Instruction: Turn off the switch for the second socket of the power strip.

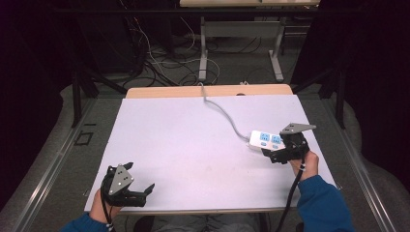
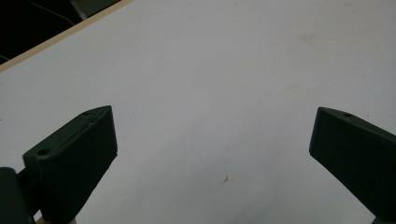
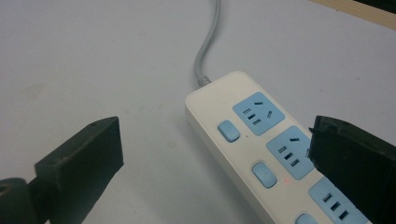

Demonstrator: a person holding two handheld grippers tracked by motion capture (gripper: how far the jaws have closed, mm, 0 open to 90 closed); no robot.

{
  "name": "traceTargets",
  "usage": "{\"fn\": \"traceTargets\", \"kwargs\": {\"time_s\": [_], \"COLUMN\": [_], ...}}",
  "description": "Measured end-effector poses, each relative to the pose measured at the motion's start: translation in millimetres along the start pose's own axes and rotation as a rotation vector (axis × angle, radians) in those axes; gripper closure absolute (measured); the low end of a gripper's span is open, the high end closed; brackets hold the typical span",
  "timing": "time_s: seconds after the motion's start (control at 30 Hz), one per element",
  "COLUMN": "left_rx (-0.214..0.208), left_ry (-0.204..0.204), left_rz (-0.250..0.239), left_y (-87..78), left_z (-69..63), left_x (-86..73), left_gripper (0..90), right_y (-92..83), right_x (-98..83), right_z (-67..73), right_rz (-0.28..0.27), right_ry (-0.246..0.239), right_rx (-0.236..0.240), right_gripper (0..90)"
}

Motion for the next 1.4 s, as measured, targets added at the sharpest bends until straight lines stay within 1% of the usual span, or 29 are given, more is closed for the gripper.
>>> {"fn": "traceTargets", "kwargs": {"time_s": [0.07, 0.13, 0.2, 0.23, 0.27, 0.33, 0.43, 0.47, 0.57, 0.63, 0.67, 0.7, 0.73, 0.77, 0.8, 0.83, 0.87, 0.97, 1.0, 1.07, 1.1, 1.13, 1.17, 1.2, 1.23, 1.3, 1.4], "left_rx": [0.003, 0.003, -0.001, -0.003, -0.001, -0.003, -0.001, 0.007, 0.000, 0.000, -0.001, 0.006, 0.000, 0.000, 0.007, 0.003, -0.001, 0.003, 0.008, 0.003, 0.008, 0.008, 0.006, -0.001, 0.002, 0.001, 0.002], "left_ry": [0.008, 0.006, -0.003, -0.006, -0.004, -0.005, 0.002, 0.013, -0.004, -0.002, -0.004, 0.008, -0.002, -0.002, 0.012, 0.004, 0.002, 0.003, 0.015, 0.005, 0.015, 0.016, 0.012, -0.005, 0.005, 0.002, 0.005], "left_rz": [0.001, 0.000, -0.002, -0.001, 0.000, -0.001, 0.000, 0.001, -0.001, -0.002, -0.004, -0.002, -0.003, -0.001, 0.000, -0.002, -0.003, -0.004, -0.001, -0.001, -0.001, -0.001, -0.001, -0.008, -0.004, -0.005, -0.004], "left_y": [-0.2, -0.2, 0.1, 0.2, 0.1, 0.2, -0.7, -1.1, -0.1, 0.0, 0.1, -0.4, -0.3, -0.5, -0.9, -0.9, -0.8, -0.5, -0.5, -0.1, -0.4, -0.5, -0.6, -0.2, -0.7, -0.9, -0.6], "left_z": [0.3, 0.4, 0.1, 0.1, 0.4, 0.3, 0.1, 1.0, -0.1, 0.2, 0.1, 1.3, 0.5, 0.3, 1.1, 0.1, -0.5, 0.1, 1.1, 0.3, 1.1, 1.1, 0.7, -0.7, -0.1, -0.2, 0.0], "left_x": [0.3, 0.3, -0.1, -0.2, -0.2, -0.2, -0.1, 0.1, 0.0, -0.1, -0.1, 0.1, 0.0, -0.1, 0.2, 0.3, 0.4, 0.6, 0.7, 0.3, 0.5, 0.6, 0.5, 0.5, 0.5, 0.6, 0.6], "left_gripper": [1.0, 1.0, 1.0, 0.9, 1.0, 1.0, 1.0, 0.9, 1.0, 1.0, 0.9, 1.0, 1.0, 1.0, 1.0, 0.9, 0.9, 1.0, 1.0, 1.0, 1.0, 1.0, 1.0, 1.0, 1.0, 1.0, 1.0], "right_y": [1.5, 3.4, 4.3, 4.8, 5.7, 6.9, 8.8, 9.0, 9.8, 10.3, 10.4, 11.2, 11.5, 12.0, 12.4, 12.6, 13.1, 13.6, 13.6, 14.0, 14.8, 14.9, 15.6, 16.0, 16.1, 15.9, 14.8], "right_x": [0.2, 0.4, 0.6, 0.9, 0.9, 1.2, 0.9, 0.7, 0.3, 0.1, 0.0, -0.3, -0.7, -0.9, -1.2, -1.1, -1.2, -1.5, -1.6, -2.3, -2.7, -3.3, -3.5, -3.9, -3.8, -3.9, -4.2], "right_z": [-3.7, -6.9, -9.5, -9.5, -11.3, -12.5, -15.2, -15.7, -18.8, -19.8, -20.1, -20.7, -21.9, -22.1, -23.2, -23.7, -24.4, -26.9, -28.1, -30.1, -30.8, -31.9, -32.3, -33.2, -33.5, -34.1, -34.9], "right_rz": [0.001, 0.003, 0.010, 0.008, 0.011, 0.018, 0.015, 0.018, 0.016, 0.013, 0.014, 0.013, 0.014, 0.017, 0.019, 0.016, 0.013, 0.009, 0.007, 0.006, 0.005, 0.012, 0.011, 0.014, 0.011, 0.009, 0.002], "right_ry": [0.010, 0.023, 0.025, 0.035, 0.026, 0.032, 0.031, 0.040, 0.042, 0.055, 0.061, 0.067, 0.064, 0.072, 0.067, 0.070, 0.072, 0.079, 0.082, 0.089, 0.094, 0.094, 0.099, 0.093, 0.096, 0.095, 0.098], "right_rx": [0.001, 0.001, -0.001, 0.010, 0.000, 0.000, 0.005, 0.004, 0.003, 0.004, 0.001, 0.001, -0.003, -0.006, -0.011, -0.007, -0.014, -0.018, -0.023, -0.027, -0.023, -0.029, -0.031, -0.037, -0.041, -0.048, -0.060], "right_gripper": [2.5, 2.5, 2.5, 2.3, 1.2, 0.0, 0.0, 0.0, 0.0, 0.0, 0.0, 0.0, 0.0, 0.0, 0.0, 0.0, 0.0, 0.0, 0.0, 0.0, 0.0, 0.0, 0.0, 0.0, 0.0, 0.1, 5.6]}}
Point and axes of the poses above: each handheld gripper's, and its own axes: y roughly forward along the jaws, x roughly out of its top, z roughly to its left, the point moved 4 cm from there along y, roughly forward along the jaws, and after that the axes turned 1 degree about -z, right-handed, at the moved point
